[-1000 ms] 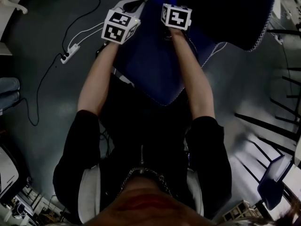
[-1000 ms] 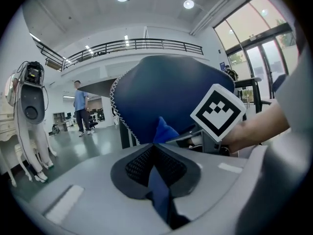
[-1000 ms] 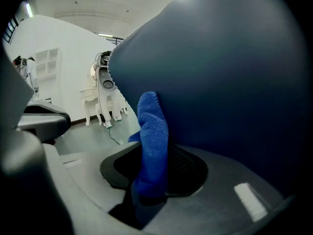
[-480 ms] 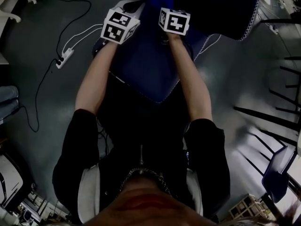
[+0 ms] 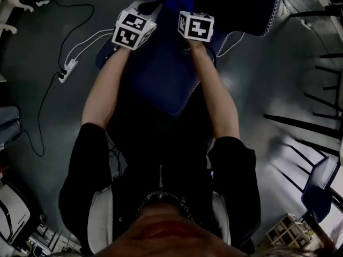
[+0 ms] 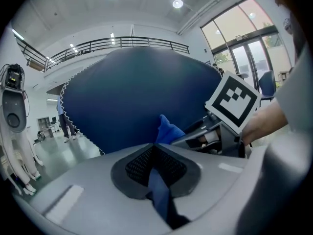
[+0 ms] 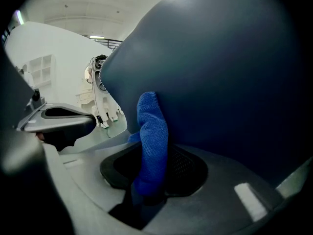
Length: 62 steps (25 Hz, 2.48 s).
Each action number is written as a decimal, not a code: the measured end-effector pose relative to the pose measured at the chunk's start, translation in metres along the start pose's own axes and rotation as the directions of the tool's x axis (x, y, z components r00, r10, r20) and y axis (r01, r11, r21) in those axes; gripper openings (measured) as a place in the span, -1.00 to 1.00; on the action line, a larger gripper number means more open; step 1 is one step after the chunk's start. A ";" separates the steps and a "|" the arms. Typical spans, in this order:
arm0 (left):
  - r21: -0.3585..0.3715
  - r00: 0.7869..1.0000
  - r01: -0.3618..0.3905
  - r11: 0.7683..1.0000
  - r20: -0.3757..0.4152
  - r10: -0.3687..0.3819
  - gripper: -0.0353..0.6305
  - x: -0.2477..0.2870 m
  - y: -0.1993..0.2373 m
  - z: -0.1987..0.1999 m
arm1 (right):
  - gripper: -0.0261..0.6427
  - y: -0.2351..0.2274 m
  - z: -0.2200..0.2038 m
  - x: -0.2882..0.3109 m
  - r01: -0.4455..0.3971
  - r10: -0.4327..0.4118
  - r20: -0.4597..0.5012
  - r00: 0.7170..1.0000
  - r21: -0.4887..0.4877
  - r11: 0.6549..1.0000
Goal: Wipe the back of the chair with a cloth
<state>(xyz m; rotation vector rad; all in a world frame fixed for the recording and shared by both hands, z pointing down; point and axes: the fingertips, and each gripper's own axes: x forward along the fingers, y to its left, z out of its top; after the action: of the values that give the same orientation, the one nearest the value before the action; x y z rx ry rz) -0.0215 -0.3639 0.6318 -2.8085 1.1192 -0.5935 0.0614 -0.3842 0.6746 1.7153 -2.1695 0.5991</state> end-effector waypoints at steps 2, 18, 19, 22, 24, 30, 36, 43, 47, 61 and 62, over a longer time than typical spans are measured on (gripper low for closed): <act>0.011 1.000 0.009 1.000 -0.001 -0.009 -0.87 0.002 -0.003 0.001 | -0.52 -0.008 -0.002 -0.007 0.003 -0.003 -0.002 1.000 -0.001 1.000; 0.058 0.992 0.117 0.991 0.050 -0.120 -0.87 0.008 -0.055 0.024 | -0.52 -0.068 -0.027 -0.061 0.041 -0.041 -0.016 0.999 0.015 0.999; 0.064 0.991 0.121 0.991 0.050 -0.124 -0.87 0.009 -0.058 0.025 | -0.52 -0.071 -0.028 -0.065 0.046 -0.046 -0.015 0.999 0.019 0.999; 0.074 0.990 0.129 0.989 0.047 -0.132 -0.87 0.011 -0.064 0.027 | -0.52 -0.082 -0.032 -0.072 0.049 -0.049 -0.004 0.999 0.033 0.998; 0.075 0.990 0.130 0.989 0.042 -0.133 -0.87 0.012 -0.066 0.026 | -0.51 -0.088 -0.036 -0.079 0.056 -0.056 -0.002 0.998 0.041 0.998; 0.084 0.990 0.132 0.988 0.036 -0.136 -0.87 0.011 -0.068 0.026 | -0.51 -0.111 -0.046 -0.100 0.088 -0.088 -0.012 0.996 0.045 0.995; 0.088 0.994 0.093 0.992 0.058 -0.098 -0.87 -0.002 -0.062 0.031 | -0.52 -0.122 -0.051 -0.141 0.046 -0.050 0.055 0.997 0.074 0.996; 0.141 0.988 -0.023 0.990 0.153 0.001 -0.87 -0.040 -0.013 0.059 | -0.51 -0.040 -0.006 -0.172 -0.107 0.115 0.172 0.978 -0.057 0.993; 0.280 0.996 -0.045 0.959 0.086 0.022 -0.87 -0.073 0.010 0.098 | -0.52 -0.006 0.044 -0.200 -0.137 0.149 0.183 0.972 -0.073 0.988; -0.021 0.989 -0.112 0.994 0.093 0.113 -0.87 -0.283 0.039 0.359 | -0.52 0.105 0.301 -0.411 -0.069 0.119 0.213 0.970 -0.231 0.970; -0.044 0.989 -0.118 0.992 0.087 0.121 -0.87 -0.294 0.031 0.374 | -0.52 0.109 0.309 -0.426 -0.078 0.124 0.202 0.972 -0.220 0.972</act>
<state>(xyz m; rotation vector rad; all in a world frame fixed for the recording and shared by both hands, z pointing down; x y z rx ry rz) -0.0965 -0.2205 0.1838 -2.7445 1.2833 -0.4352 0.0604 -0.1594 0.1859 1.6275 -2.3818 0.2032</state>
